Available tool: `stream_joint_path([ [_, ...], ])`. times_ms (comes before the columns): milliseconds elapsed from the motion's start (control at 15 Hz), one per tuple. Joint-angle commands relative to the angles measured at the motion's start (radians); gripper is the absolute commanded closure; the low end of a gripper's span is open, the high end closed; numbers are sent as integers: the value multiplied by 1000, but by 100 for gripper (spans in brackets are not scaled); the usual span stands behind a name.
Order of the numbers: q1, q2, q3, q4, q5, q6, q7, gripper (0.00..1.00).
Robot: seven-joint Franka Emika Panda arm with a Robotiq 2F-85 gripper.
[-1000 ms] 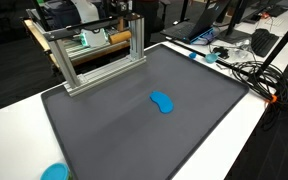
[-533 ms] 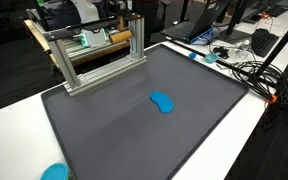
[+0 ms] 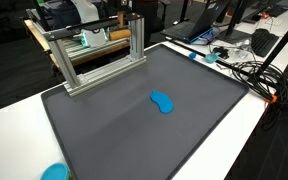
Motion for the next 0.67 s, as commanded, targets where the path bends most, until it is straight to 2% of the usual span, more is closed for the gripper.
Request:
stream_joint_path([
  [0,-3,10,-15,0,16,-44,-11,0],
  [200,-8,60,-25,12,21,-56,-16,0],
  [600,9,70,-89,21,159,-99,-207,0],
])
